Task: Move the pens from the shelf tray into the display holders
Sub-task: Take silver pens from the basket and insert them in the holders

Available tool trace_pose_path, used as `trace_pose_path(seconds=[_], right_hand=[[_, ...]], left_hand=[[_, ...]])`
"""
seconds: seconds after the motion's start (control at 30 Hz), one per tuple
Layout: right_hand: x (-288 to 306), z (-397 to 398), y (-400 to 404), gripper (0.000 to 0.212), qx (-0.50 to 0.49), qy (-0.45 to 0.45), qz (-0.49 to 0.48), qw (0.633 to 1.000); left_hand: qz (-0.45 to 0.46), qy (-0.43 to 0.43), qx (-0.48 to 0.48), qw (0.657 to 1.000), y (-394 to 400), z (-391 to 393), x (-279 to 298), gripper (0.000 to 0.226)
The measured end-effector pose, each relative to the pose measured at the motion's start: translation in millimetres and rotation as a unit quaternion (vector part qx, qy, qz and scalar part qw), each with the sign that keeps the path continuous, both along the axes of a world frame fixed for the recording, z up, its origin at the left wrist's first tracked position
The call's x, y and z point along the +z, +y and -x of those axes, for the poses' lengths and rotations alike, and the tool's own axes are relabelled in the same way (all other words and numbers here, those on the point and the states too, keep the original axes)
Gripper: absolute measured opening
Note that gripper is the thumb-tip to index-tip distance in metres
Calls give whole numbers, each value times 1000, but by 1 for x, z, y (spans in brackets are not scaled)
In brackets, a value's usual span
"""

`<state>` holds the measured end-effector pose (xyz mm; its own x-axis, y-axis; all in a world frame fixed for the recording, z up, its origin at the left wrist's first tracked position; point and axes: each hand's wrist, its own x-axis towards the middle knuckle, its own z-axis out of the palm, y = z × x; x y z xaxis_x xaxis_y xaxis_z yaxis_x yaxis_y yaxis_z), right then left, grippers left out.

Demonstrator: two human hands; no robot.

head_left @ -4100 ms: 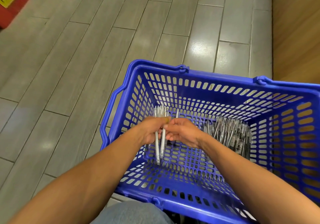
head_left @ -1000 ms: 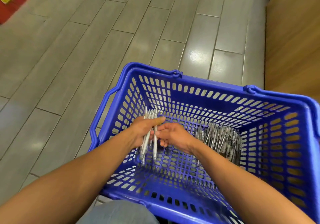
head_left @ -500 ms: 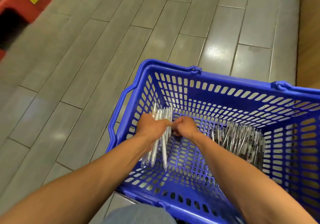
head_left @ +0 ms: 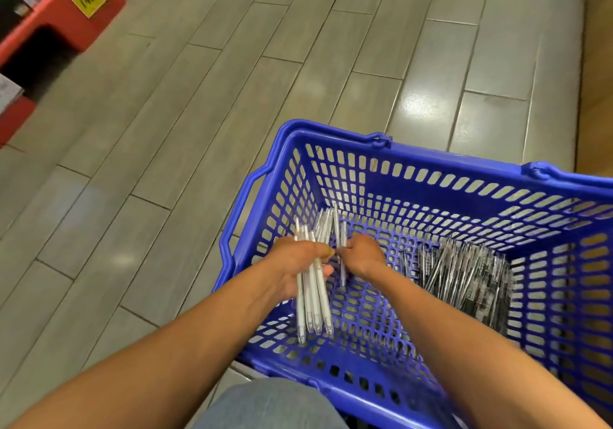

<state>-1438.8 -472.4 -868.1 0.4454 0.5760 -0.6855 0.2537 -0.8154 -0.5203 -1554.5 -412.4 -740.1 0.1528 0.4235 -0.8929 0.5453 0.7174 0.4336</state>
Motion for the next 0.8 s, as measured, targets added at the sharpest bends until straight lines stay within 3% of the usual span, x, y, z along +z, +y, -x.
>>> trace_pose_path(seconds=[0.1, 0.2, 0.4, 0.57, 0.63, 0.7, 0.73, 0.8], right_hand=[[28, -6, -22, 11, -47, 190, -113, 974], [60, -7, -39, 21, -46, 342, -179, 921], [89, -4, -41, 22, -11, 395, -208, 895], [71, -24, -34, 35, -20, 422, -173, 890], [50, -33, -24, 24, -47, 349, -136, 926], [23, -33, -9, 13, -60, 170, -88, 980], [13, -30, -1, 15, -52, 82, -69, 993], [-2, -18, 12, 21, -18, -10, -40, 999]], left_hand=[[19, -17, 38, 999, -3, -2, 2, 34], [38, -44, 71, 996, -6, -5, 2, 27], [30, -60, 49, 997, -9, -7, 2, 53], [-5, -40, 54, 998, -5, -5, -11, 32], [-14, -25, 56, 998, -3, -5, -13, 26], [-16, -15, 52, 998, -1, -5, -14, 17], [-16, -13, 53, 998, -1, -4, -14, 15], [-17, -9, 52, 998, -1, -4, -14, 12]])
